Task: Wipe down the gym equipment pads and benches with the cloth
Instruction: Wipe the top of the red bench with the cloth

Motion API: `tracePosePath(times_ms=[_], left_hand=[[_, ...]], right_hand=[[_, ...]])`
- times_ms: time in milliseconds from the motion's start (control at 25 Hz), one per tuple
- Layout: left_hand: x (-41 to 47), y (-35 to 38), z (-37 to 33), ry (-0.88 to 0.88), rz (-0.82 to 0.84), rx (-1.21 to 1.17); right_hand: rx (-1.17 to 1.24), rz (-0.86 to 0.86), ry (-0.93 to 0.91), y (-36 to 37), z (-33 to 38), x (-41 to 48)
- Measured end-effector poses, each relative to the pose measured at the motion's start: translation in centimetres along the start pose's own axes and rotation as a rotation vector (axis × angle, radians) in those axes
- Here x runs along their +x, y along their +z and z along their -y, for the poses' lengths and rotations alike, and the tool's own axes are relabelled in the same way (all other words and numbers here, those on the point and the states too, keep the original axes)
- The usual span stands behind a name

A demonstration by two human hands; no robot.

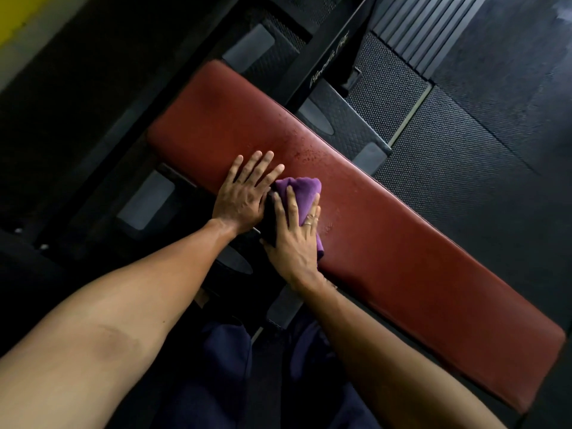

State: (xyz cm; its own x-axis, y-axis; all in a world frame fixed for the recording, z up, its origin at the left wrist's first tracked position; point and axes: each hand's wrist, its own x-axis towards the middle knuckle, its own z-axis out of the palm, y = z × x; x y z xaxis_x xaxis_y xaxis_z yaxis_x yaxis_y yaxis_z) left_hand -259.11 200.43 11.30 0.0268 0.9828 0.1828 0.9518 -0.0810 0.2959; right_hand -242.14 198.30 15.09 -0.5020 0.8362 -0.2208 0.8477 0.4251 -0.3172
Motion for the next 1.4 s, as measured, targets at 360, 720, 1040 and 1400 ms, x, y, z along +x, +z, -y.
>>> tracePosePath(times_ms=[360, 720, 1040, 1400], left_hand=[[0.0, -0.2, -0.6, -0.049, 0.027, 0.019], [0.1, 0.1, -0.7, -0.092, 0.009, 0.017], [0.8, -0.3, -0.5, -0.096, 0.019, -0.037], [6.9, -1.0, 3.2, -0.154, 0.074, -0.005]], right_hand=[[-0.103, -0.069, 0.086, -1.0, -3.8, -3.1], [-0.126, -0.089, -0.025, -3.6, -6.2, 7.7], [-0.019, -0.03, 0.022, -2.0, -2.4, 1.6], [0.022, -0.027, 0.209, -5.2, -5.5, 10.9]])
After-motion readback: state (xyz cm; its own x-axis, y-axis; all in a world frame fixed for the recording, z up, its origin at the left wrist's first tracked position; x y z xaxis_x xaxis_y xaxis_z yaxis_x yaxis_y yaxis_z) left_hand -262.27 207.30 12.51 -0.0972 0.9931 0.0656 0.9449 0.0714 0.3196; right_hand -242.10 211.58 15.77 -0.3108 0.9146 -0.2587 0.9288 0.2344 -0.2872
